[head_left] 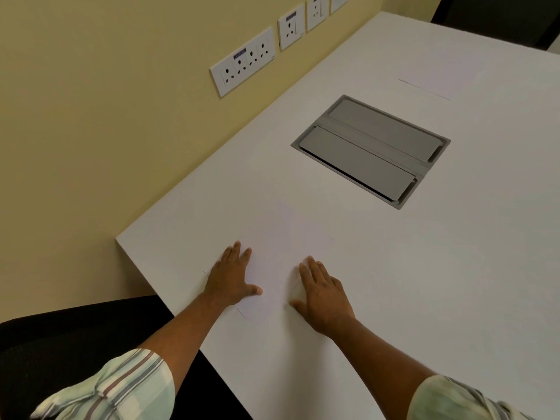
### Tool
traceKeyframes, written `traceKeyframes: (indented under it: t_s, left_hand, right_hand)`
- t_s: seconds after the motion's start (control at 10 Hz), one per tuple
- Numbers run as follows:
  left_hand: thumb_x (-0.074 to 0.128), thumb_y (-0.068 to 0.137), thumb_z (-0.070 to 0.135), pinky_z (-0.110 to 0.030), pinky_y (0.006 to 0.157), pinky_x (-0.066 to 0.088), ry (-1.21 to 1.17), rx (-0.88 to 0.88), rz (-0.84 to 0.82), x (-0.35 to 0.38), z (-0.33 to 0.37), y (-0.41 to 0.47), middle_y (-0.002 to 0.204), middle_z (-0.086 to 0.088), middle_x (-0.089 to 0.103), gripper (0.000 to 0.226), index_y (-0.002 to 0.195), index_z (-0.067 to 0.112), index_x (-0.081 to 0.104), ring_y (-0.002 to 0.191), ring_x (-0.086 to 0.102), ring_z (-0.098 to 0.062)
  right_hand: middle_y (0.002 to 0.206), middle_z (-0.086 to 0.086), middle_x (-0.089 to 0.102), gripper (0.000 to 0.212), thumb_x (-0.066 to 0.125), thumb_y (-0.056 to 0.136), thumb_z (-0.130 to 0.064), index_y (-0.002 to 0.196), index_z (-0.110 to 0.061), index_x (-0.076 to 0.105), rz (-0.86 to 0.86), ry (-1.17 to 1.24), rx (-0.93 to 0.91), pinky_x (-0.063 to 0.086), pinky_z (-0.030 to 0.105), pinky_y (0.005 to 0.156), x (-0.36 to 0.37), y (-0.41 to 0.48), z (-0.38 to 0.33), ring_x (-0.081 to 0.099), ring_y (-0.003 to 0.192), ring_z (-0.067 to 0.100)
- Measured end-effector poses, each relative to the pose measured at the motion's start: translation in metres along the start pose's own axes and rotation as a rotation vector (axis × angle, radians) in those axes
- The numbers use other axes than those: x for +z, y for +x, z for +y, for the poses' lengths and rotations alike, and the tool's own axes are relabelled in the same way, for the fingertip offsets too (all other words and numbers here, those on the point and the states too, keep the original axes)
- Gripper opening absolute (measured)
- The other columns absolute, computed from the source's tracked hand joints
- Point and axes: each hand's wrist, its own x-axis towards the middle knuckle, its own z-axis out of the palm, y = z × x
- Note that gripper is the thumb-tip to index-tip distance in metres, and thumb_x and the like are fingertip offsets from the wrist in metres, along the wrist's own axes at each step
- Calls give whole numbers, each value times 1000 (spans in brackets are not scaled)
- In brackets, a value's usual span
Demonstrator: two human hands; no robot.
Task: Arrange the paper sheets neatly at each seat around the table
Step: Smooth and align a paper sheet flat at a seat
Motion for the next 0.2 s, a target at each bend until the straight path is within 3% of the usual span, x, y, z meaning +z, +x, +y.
traceKeyframes:
  t_s: [0.2]
  left_hand:
    - [64,87,73,-48,130,18,-63,32,83,-21,27,-4,177,-10,0,108,168,26,10,163,5,-31]
  right_hand:
    - [175,5,-8,88,37,102,-66,165,-19,-1,38,10,139,18,48,127,-26,-24,42,-3,161,26]
